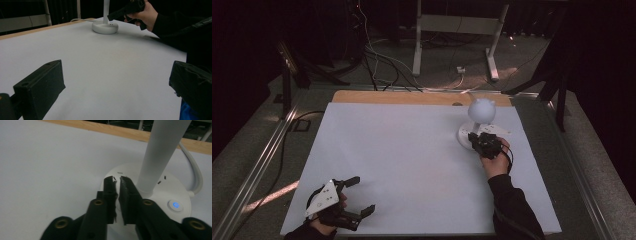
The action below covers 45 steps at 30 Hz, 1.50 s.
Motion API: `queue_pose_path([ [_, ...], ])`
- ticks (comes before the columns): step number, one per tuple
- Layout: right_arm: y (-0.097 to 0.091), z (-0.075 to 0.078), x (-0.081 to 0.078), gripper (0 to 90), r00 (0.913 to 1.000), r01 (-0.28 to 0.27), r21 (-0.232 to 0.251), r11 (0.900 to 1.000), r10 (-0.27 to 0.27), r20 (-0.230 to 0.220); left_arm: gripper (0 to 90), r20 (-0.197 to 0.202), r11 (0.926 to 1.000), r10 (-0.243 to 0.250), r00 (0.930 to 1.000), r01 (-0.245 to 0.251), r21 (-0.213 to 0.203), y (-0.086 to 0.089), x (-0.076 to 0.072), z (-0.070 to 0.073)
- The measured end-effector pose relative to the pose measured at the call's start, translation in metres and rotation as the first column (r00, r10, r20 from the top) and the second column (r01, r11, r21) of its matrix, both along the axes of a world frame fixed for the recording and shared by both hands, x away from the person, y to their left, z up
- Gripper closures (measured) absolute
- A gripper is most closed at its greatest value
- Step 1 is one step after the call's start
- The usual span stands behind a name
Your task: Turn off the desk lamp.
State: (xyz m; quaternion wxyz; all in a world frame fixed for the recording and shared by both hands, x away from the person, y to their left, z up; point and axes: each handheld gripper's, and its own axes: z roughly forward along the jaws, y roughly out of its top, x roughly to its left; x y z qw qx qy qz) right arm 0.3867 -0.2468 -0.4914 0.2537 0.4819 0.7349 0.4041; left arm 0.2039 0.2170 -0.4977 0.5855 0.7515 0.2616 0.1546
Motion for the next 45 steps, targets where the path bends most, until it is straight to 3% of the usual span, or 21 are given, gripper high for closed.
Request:
queue_pose_path([
  [9, 0.001, 0.005, -0.003, 53.9, 0.9983, -0.057, 0.056, 0.9968, 0.058, -0.009, 0.5, 0.002, 1.0000, 0.001, 1.0000, -0.001, -0.001, 0.000, 0.000, 0.000],
  [12, 0.000, 0.006, -0.003, 45.7, 0.9966, -0.069, 0.084, 0.9941, 0.073, -0.038, 0.5, 0.002, 1.0000, 0.001, 1.0000, -0.001, 0.001, 0.000, 0.000, 0.000],
  [20, 0.001, 0.012, -0.009, 18.7, 0.9962, -0.068, 0.093, 0.9933, 0.073, -0.048, 0.5, 0.000, 1.0000, 0.002, 1.0000, -0.002, -0.004, 0.001, 0.000, 0.000],
  [22, 0.000, 0.014, -0.012, 13.5, 0.9923, -0.106, 0.115, 0.9877, 0.112, -0.052, 0.5, 0.001, 1.0000, 0.001, 1.0000, -0.001, -0.007, 0.000, 0.000, 0.000],
  [26, -0.002, 0.019, -0.018, 7.1, 0.9905, -0.125, 0.139, 0.9823, 0.132, -0.040, 0.5, 0.002, 1.0000, 0.002, 1.0000, -0.002, -0.006, 0.000, 0.000, 0.000],
  [28, -0.003, 0.020, -0.019, 0.0, 0.9856, -0.147, 0.156, 0.9768, 0.158, -0.061, 0.5, 0.001, 1.0000, 0.003, 1.0000, -0.003, -0.008, 0.000, 0.000, 0.001],
  [30, -0.005, 0.022, -0.022, 0.0, 0.9806, -0.177, 0.189, 0.9659, 0.189, -0.050, 0.5, 0.002, 1.0000, 0.003, 1.0000, -0.003, -0.007, 0.000, 0.000, 0.000],
  [35, -0.008, 0.026, -0.030, 0.0, 0.9820, -0.180, 0.148, 0.9724, 0.186, -0.030, 0.5, 0.000, 1.0000, 0.000, 1.0000, 0.000, -0.007, 0.000, 0.000, 0.000],
  [45, -0.016, 0.019, -0.046, 0.0, 0.9750, -0.209, 0.112, 0.9715, 0.216, -0.052, 0.5, 0.000, 0.9999, 0.009, 1.0000, -0.009, -0.011, 0.001, 0.000, 0.001],
])
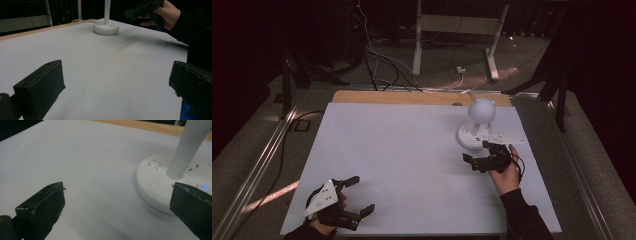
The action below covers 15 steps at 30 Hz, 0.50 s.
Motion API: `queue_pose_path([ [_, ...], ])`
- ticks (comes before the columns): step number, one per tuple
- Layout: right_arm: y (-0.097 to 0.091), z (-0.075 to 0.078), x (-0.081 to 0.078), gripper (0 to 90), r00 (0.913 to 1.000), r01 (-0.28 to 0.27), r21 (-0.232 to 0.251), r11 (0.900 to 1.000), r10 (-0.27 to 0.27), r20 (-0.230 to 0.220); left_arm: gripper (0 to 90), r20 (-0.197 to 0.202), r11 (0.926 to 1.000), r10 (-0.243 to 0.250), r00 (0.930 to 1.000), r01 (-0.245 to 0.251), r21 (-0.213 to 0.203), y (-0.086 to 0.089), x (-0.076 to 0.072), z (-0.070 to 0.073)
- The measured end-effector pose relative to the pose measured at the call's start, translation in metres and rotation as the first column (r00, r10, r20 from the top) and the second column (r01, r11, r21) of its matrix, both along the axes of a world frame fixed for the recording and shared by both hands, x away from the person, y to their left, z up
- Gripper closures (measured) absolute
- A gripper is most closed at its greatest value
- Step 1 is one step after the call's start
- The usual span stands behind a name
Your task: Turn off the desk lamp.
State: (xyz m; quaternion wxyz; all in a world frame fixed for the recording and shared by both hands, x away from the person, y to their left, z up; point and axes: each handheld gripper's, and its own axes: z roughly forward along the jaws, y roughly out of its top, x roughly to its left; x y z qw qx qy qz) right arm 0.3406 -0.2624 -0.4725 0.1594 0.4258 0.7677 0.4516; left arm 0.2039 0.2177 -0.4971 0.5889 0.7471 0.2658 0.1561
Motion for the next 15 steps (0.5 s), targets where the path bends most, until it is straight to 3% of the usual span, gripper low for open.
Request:
queue_pose_path([
  [15, -0.010, -0.011, -0.036, 0.0, 0.9997, -0.025, -0.019, 0.9995, 0.025, 0.006, 0.5, 0.003, 1.0000, -0.006, 1.0000, 0.006, 0.006, -0.001, -0.001, 0.000],
])
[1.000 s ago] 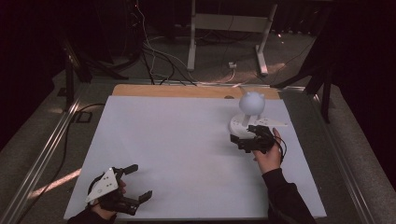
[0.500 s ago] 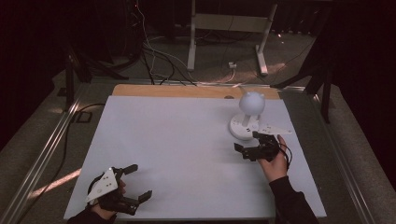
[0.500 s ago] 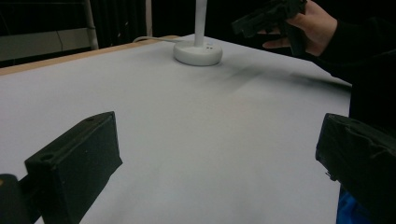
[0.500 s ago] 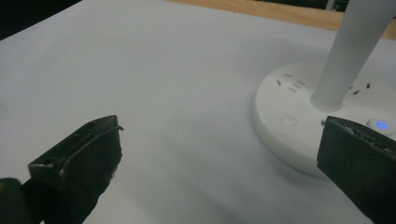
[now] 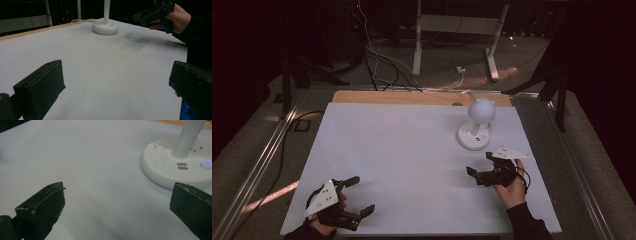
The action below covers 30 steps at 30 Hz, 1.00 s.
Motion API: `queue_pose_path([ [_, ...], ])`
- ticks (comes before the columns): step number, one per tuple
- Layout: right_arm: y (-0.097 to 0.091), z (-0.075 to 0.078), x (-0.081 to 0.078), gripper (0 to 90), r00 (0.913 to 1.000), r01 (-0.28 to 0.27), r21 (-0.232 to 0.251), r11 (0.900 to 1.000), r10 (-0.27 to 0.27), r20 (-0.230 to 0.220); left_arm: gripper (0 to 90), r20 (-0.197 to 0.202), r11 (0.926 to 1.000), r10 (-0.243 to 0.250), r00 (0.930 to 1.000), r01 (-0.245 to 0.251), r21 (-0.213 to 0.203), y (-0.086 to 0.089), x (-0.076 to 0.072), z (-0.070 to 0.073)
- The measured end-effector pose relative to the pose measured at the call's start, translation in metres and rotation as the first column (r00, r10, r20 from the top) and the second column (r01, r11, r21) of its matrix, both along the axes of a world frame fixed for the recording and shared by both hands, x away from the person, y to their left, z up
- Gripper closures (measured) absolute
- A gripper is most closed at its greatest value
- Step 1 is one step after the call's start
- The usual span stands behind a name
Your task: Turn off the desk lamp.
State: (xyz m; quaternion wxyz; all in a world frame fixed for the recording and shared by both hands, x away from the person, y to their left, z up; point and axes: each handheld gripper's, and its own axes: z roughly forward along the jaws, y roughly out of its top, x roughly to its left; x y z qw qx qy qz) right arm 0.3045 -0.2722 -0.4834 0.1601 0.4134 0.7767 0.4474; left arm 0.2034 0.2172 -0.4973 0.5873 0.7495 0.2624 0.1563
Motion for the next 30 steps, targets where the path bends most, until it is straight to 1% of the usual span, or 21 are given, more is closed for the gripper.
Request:
queue_pose_path([
  [1, -0.001, -0.002, -0.002, 0.0, 1.0000, -0.002, -0.003, 1.0000, 0.002, -0.004, 0.5, 0.001, 1.0000, 0.000, 1.0000, 0.000, 0.002, 0.000, 0.000, 0.000],
  [5, -0.007, -0.006, -0.012, 0.0, 0.9999, -0.008, 0.018, 0.9998, 0.008, -0.007, 0.5, 0.003, 1.0000, 0.001, 1.0000, -0.001, 0.002, 0.000, 0.000, 0.000],
  [11, -0.012, -0.014, -0.026, 0.0, 0.9994, -0.022, 0.011, 0.9997, 0.022, -0.027, 0.5, 0.003, 1.0000, 0.001, 1.0000, -0.001, 0.002, 0.000, -0.001, 0.000],
  [14, -0.015, -0.019, -0.034, 0.0, 0.9987, -0.035, 0.018, 0.9992, 0.036, -0.037, 0.5, 0.002, 1.0000, 0.001, 1.0000, -0.001, 0.002, 0.000, 0.000, 0.000],
  [16, -0.016, -0.022, -0.039, 0.0, 0.9979, -0.047, 0.002, 0.9989, 0.047, -0.045, 0.5, 0.002, 1.0000, 0.002, 1.0000, -0.002, 0.001, 0.000, -0.001, 0.000],
  [21, -0.022, -0.025, -0.050, 0.0, 0.9982, -0.052, -0.004, 0.9986, 0.052, -0.031, 0.5, 0.002, 1.0000, 0.001, 1.0000, -0.001, 0.001, 0.000, -0.001, 0.000],
  [23, -0.025, -0.025, -0.053, 0.0, 0.9984, -0.050, 0.001, 0.9988, 0.050, -0.027, 0.5, 0.002, 1.0000, 0.001, 1.0000, -0.001, 0.003, -0.001, 0.000, 0.000],
  [25, -0.026, -0.026, -0.052, 0.0, 0.9987, -0.042, 0.004, 0.9991, 0.042, -0.028, 0.5, 0.001, 1.0000, -0.002, 1.0000, 0.002, 0.003, -0.001, 0.000, 0.000],
  [30, -0.026, -0.027, -0.051, 0.0, 0.9988, -0.043, 0.006, 0.9990, 0.043, -0.021, 0.5, 0.000, 1.0000, 0.000, 1.0000, 0.000, 0.001, -0.001, 0.000, 0.000],
])
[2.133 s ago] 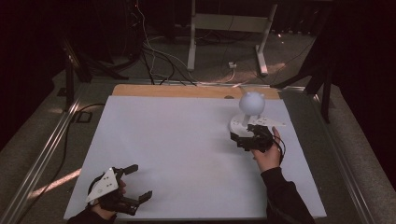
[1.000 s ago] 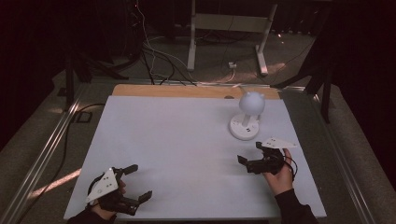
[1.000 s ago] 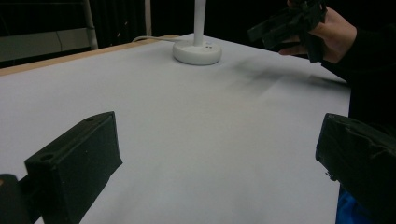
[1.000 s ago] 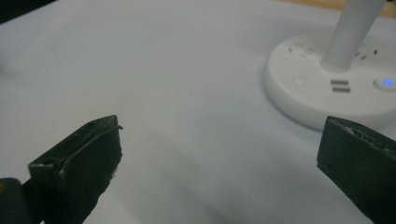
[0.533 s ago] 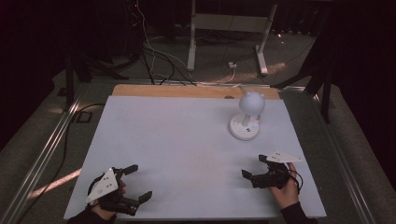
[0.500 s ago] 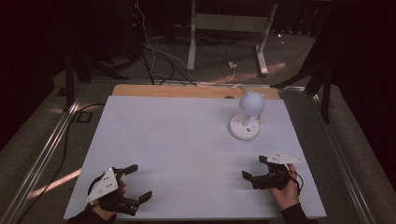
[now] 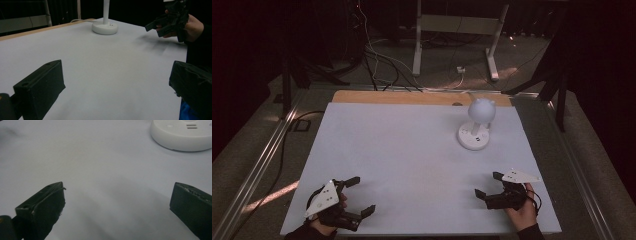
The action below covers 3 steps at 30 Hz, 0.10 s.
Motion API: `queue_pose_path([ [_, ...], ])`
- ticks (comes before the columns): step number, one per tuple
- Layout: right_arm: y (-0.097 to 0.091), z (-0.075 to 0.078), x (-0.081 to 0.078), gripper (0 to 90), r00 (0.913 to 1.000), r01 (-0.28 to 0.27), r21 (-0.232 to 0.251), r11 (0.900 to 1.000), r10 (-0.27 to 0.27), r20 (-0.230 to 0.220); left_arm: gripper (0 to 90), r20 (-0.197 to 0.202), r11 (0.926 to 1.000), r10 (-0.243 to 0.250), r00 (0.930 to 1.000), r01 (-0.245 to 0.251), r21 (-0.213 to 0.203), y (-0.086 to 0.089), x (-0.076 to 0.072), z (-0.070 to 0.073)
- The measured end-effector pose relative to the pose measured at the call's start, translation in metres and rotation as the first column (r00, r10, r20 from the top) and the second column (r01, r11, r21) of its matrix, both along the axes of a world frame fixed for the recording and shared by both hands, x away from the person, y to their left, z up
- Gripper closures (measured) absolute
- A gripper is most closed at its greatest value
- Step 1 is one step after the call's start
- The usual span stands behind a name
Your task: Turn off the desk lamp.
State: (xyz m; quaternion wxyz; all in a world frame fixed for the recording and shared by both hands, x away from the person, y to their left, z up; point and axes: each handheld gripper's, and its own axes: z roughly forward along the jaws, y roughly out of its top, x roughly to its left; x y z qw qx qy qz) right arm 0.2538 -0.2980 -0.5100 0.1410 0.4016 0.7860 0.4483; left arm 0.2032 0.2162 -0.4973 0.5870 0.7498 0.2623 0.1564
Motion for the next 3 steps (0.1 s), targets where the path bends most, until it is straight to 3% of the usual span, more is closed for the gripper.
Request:
queue_pose_path([
  [3, 0.0004, -0.0008, 0.0002, 0.0, 1.0000, -0.005, 0.001, 1.0000, 0.005, -0.002, 0.5, 0.000, 1.0000, 0.000, 1.0000, 0.000, -0.001, 0.0001, 0.0003, 0.0000],
])
